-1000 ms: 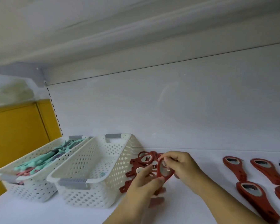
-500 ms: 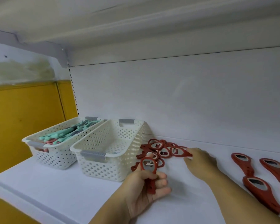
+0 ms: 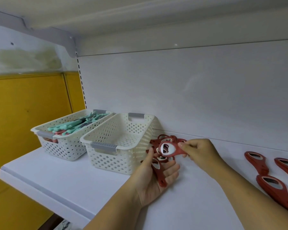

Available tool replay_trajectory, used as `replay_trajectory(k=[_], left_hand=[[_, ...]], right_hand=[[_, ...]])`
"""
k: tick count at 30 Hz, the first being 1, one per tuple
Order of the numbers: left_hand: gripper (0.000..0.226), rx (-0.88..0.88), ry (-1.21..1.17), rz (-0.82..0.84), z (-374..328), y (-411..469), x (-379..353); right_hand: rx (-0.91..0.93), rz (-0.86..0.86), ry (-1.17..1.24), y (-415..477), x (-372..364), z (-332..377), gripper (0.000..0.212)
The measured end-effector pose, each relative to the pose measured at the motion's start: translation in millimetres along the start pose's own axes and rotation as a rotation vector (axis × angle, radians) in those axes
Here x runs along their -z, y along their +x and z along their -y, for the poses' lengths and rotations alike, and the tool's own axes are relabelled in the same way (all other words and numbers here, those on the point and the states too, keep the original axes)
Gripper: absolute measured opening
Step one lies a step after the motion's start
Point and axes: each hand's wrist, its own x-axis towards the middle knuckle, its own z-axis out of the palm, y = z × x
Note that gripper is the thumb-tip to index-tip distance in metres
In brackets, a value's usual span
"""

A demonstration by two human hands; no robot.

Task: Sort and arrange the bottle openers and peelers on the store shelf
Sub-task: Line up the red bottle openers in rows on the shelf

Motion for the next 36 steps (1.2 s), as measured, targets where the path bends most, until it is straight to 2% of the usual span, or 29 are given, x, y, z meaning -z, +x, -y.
replay_trajectory(k=[4, 6, 8, 10, 12, 13, 15, 17, 19, 23, 26, 27, 29, 31, 32, 34, 35, 36], left_hand=[[0.035, -0.010, -0.012, 0.100, -1, -5, 0], [0.028, 0.025, -0.042, 0.133, -2, -6, 2], [0.032, 0.053, -0.037, 0.109, -3, -5, 4], [0.036, 0.069, -0.047, 0.099, -4, -7, 4], [0.033, 0.073, -0.094, 0.078, -5, -9, 3], [0.032, 0.073, -0.113, 0.061, -6, -10, 2], [0.029, 0.093, -0.131, 0.064, -8, -12, 1], [0.027, 0.146, -0.105, 0.102, -9, -15, -1], [0.034, 0.181, -0.063, 0.122, -9, -13, 0], [0.030, 0.194, -0.072, 0.135, -8, -13, 0], [0.027, 0.192, -0.081, 0.163, -8, -14, -1], [0.028, 0.187, -0.074, 0.163, -7, -12, 0], [0.029, 0.177, -0.067, 0.152, -6, -10, 1], [0.030, 0.158, -0.096, 0.130, -5, -8, 2], [0.038, 0.154, -0.111, 0.121, -5, -8, 2], [0.062, 0.166, -0.127, 0.111, -4, -5, 3], [0.071, 0.176, -0.134, 0.114, -4, -5, 3], [0.075, 0.185, -0.142, 0.128, -5, -5, 4]], right_hand=[[0.002, 0.302, 0.056, -14, -14, 17, 0.035], [-0.050, 0.364, 0.101, -15, -16, 17, 0.045], [-0.060, 0.259, 0.083, -10, -14, 10, 0.048], [0.028, 0.109, -0.109, -3, -12, -5, 0.038], [0.147, 0.085, -0.254, 0, -13, -16, 0.017], [0.206, 0.112, -0.292, 1, -16, -19, 0.014], [0.292, 0.218, -0.385, 2, -22, -22, 0.035], [0.298, 0.359, -0.511, 3, -27, -22, 0.057], [0.274, 0.437, -0.488, 4, -31, -21, 0.065], [0.297, 0.288, -0.523, 7, -29, -25, 0.042], [0.327, 0.264, -0.534, 8, -29, -29, 0.026], [0.349, 0.204, -0.511, 8, -31, -27, 0.023], [0.341, -0.044, -0.380, 10, -31, -22, 0.018], [0.199, -0.259, -0.132, 12, -28, -19, 0.016], [0.074, -0.265, 0.074, 13, -25, -17, 0.015], [-0.179, -0.137, 0.575, 12, -19, -12, 0.017], [-0.264, -0.057, 0.740, 11, -16, -10, 0.016], [-0.313, 0.010, 0.806, 9, -14, -8, 0.015]])
